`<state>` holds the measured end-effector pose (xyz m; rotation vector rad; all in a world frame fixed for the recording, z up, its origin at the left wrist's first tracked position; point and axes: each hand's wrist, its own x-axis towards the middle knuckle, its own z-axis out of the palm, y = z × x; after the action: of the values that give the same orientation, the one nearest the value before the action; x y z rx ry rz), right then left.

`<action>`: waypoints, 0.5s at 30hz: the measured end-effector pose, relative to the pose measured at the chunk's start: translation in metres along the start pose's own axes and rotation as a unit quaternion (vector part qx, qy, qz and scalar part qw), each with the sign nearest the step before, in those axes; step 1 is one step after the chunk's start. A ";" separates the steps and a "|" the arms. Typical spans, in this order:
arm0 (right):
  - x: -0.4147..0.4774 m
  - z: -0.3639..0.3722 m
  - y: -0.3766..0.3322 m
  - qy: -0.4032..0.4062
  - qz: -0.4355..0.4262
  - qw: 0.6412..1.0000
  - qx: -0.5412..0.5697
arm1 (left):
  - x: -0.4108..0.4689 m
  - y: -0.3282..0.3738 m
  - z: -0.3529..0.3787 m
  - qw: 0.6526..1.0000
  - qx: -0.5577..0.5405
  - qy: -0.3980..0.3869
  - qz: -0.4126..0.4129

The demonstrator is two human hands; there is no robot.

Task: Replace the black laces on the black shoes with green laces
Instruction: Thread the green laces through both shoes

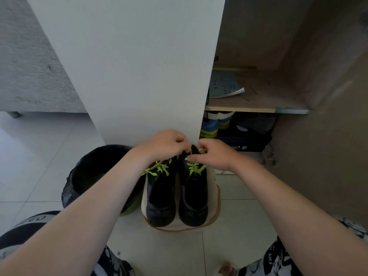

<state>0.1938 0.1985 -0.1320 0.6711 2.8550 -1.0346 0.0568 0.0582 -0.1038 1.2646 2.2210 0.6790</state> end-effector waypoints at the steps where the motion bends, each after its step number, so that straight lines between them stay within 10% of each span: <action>1: 0.002 0.002 -0.003 -0.010 -0.017 1.000 -0.003 | 0.002 0.004 0.004 1.000 0.016 0.017 0.008; 15: 0.004 0.000 0.001 -0.010 0.102 0.980 0.170 | 0.010 -0.012 0.071 0.989 -0.147 -0.002 -0.006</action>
<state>0.1902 0.2009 -0.1334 0.9415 2.5442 -1.4943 0.0897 0.0739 -0.1669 1.1018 2.0315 0.9576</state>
